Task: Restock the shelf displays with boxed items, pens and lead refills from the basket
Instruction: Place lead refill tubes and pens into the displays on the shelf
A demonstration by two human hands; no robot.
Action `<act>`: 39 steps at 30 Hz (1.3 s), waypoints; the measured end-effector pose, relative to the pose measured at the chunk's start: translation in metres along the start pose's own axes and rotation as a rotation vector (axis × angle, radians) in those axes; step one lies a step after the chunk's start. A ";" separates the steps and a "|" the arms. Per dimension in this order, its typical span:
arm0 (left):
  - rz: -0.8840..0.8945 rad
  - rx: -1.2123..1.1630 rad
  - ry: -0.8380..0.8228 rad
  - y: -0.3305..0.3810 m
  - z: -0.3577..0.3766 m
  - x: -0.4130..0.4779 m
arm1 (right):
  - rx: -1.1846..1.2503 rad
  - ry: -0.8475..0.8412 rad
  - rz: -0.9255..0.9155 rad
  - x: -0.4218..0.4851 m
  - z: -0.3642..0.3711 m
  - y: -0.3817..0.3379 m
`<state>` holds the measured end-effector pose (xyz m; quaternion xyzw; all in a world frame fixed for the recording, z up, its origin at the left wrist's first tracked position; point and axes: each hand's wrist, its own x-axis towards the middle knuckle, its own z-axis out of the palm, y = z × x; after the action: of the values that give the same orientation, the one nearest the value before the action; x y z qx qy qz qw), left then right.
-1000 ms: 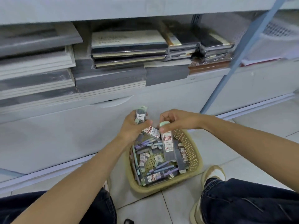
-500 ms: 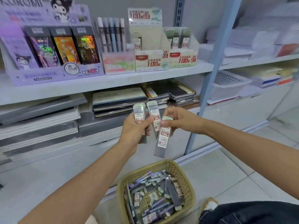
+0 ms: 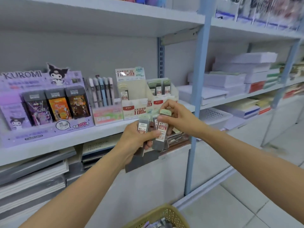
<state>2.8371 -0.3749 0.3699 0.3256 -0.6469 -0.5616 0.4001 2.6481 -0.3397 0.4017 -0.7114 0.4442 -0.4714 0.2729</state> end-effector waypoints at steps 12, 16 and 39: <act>0.101 0.031 0.043 0.048 0.001 0.036 | -0.076 0.060 -0.092 0.024 -0.034 -0.012; 0.068 -0.113 0.129 0.070 -0.012 0.059 | 0.017 0.291 -0.098 0.059 -0.075 -0.027; 0.121 -0.261 0.048 0.070 -0.049 0.082 | -0.406 0.203 -0.059 0.155 -0.057 0.023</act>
<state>2.8435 -0.4582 0.4538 0.2446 -0.5771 -0.6076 0.4877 2.6125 -0.4864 0.4726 -0.7132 0.5343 -0.4492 0.0640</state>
